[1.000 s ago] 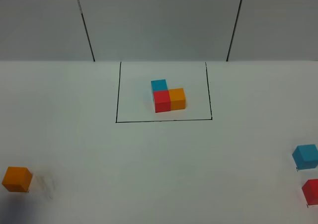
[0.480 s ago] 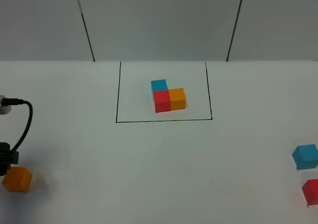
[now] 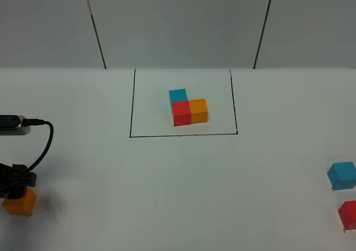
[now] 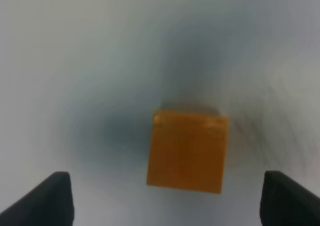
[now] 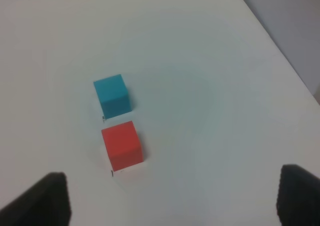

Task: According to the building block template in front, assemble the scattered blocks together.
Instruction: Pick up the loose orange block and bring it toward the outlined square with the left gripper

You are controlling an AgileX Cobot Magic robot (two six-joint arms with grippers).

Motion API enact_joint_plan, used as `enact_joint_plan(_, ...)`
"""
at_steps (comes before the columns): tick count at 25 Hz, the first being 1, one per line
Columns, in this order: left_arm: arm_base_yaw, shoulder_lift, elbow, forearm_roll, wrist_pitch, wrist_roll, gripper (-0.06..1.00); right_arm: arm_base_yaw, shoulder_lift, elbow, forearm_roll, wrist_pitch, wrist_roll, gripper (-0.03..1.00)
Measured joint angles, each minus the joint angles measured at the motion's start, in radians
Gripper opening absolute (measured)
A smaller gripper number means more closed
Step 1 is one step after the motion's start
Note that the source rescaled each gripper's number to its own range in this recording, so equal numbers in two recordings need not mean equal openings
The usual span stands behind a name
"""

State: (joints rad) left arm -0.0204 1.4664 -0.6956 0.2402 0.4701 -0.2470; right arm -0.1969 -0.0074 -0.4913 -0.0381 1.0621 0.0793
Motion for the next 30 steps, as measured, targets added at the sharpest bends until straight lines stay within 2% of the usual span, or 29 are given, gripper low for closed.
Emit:
enact_joint_plan(16,0.000,0.194,0.000,0.000,-0.085,0.000,0.88,0.000,0.000,0.000,0.000,0.000,0.000,0.76)
enact_joint_plan(24,0.000,0.218,0.000,0.000,-0.146,0.000,0.86,0.000,0.000,0.000,0.000,0.000,0.000,0.76)
enact_joint_plan(26,0.000,0.218,0.000,0.000,-0.157,-0.001,0.79,0.000,0.000,0.000,0.000,0.000,0.000,0.76)
enact_joint_plan(28,0.000,0.218,0.000,0.000,-0.163,-0.001,0.63,0.000,0.000,0.000,0.000,0.000,0.000,0.76)
enact_joint_plan(30,0.000,0.218,0.000,0.000,-0.163,-0.001,0.35,0.000,0.000,0.000,0.000,0.000,0.000,0.76)
